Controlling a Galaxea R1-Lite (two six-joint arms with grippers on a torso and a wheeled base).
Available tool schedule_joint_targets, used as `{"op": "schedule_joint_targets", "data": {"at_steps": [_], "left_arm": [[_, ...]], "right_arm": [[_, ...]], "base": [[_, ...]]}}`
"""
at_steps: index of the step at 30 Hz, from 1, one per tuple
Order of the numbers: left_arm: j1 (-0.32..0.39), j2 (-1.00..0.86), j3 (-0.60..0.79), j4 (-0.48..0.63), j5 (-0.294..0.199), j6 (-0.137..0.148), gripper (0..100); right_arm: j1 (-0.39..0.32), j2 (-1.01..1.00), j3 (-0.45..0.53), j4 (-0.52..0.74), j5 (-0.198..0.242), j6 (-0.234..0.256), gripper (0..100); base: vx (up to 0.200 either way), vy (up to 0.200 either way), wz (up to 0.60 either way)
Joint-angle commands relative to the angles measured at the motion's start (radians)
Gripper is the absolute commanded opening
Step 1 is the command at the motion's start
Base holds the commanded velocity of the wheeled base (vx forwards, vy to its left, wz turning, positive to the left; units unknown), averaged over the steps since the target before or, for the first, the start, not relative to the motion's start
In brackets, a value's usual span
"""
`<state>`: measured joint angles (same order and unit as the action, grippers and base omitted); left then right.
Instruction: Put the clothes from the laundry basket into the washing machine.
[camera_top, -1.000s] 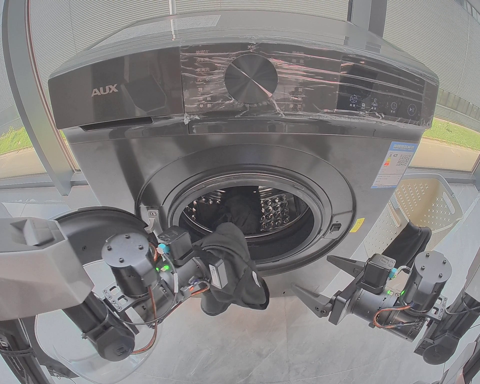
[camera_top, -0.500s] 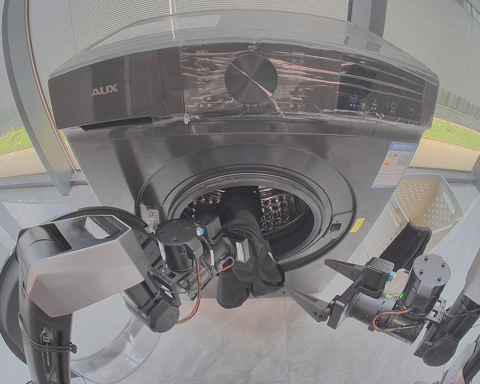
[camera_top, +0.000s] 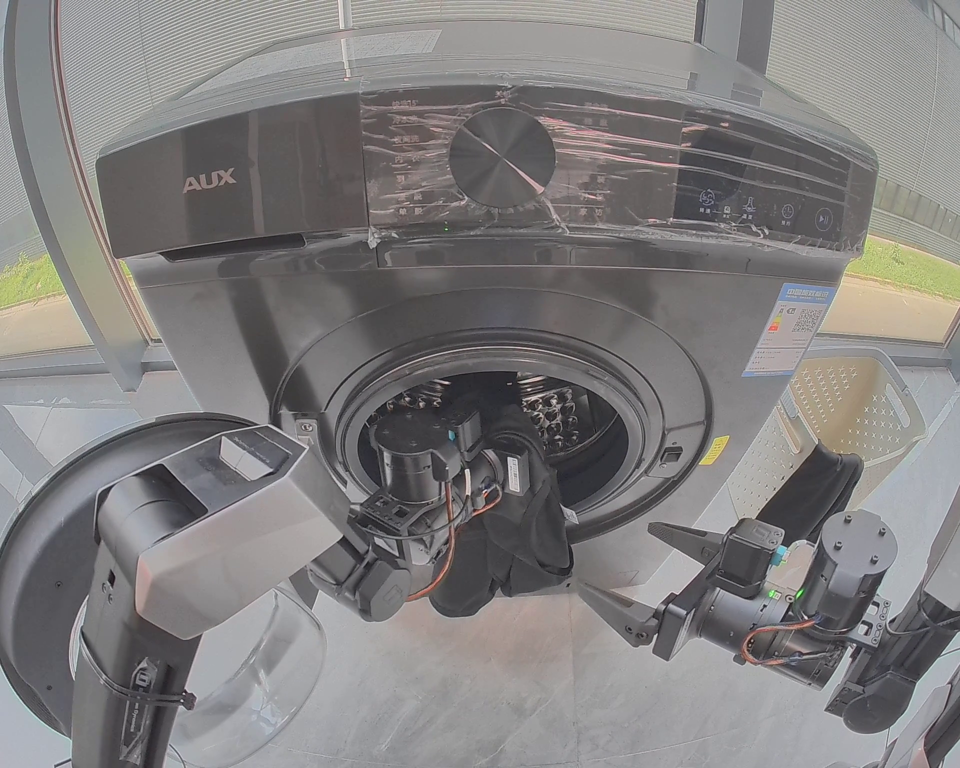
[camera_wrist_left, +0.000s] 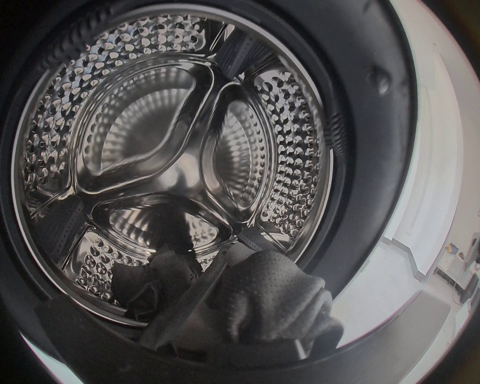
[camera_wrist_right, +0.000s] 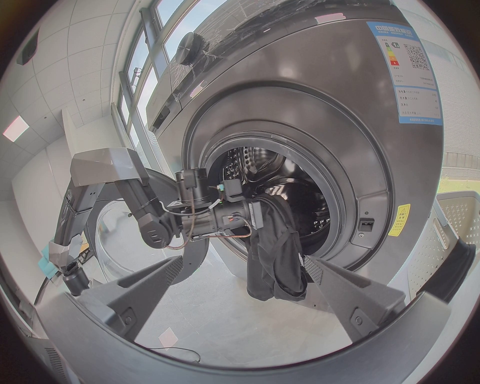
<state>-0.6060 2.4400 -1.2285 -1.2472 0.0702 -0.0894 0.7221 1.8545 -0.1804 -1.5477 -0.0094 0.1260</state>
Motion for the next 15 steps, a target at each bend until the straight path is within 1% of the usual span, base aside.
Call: {"op": "schedule_joint_targets", "data": {"at_steps": [1, 2, 5, 7, 8, 9, 10, 11, 13, 15], "left_arm": [[0.006, 0.067, -0.141, 0.112, 0.022, 0.008, 0], [0.006, 0.07, -0.154, 0.124, 0.022, 0.008, 0], [0.022, 0.116, -0.252, 0.175, 0.022, 0.01, 0], [0.023, 0.14, -0.296, 0.189, 0.023, 0.01, 0], [0.023, 0.169, -0.342, 0.196, 0.025, 0.011, 0], [0.023, 0.169, -0.342, 0.196, 0.025, 0.011, 0], [0.031, 0.208, -0.413, 0.198, 0.042, 0.017, 0], [0.034, 0.217, -0.436, 0.2, 0.051, 0.02, 0], [0.051, 0.249, -0.528, 0.215, 0.086, 0.022, 0], [0.061, 0.272, -0.598, 0.236, 0.109, 0.022, 0]], "right_arm": [[-0.001, 0.011, 0.001, 0.0, 0.0, 0.0, 100], [-0.001, 0.011, -0.001, 0.0, 0.0, 0.0, 100], [0.0, 0.011, -0.002, 0.0, 0.0, 0.0, 100], [0.0, 0.011, -0.004, 0.0, 0.0, 0.0, 100], [0.0, 0.011, -0.002, 0.0, 0.0, 0.0, 100], [0.0, 0.011, -0.002, 0.0, 0.0, 0.0, 100], [0.0, 0.011, -0.002, 0.0, 0.0, 0.0, 100], [0.0, 0.011, -0.002, 0.0, 0.0, 0.0, 100], [0.0, 0.011, -0.002, 0.0, 0.002, 0.0, 100], [0.0, 0.011, -0.002, 0.0, 0.0, -0.002, 100]], "base": [[0.0, 0.0, 0.0], [0.0, 0.0, 0.0], [0.0, 0.0, 0.0], [0.0, 0.0, 0.0], [0.0, 0.0, 0.0], [0.0, 0.0, 0.0], [0.0, 0.0, 0.0], [0.0, 0.0, 0.0], [0.0, 0.0, 0.0], [0.0, 0.0, 0.0]]}}
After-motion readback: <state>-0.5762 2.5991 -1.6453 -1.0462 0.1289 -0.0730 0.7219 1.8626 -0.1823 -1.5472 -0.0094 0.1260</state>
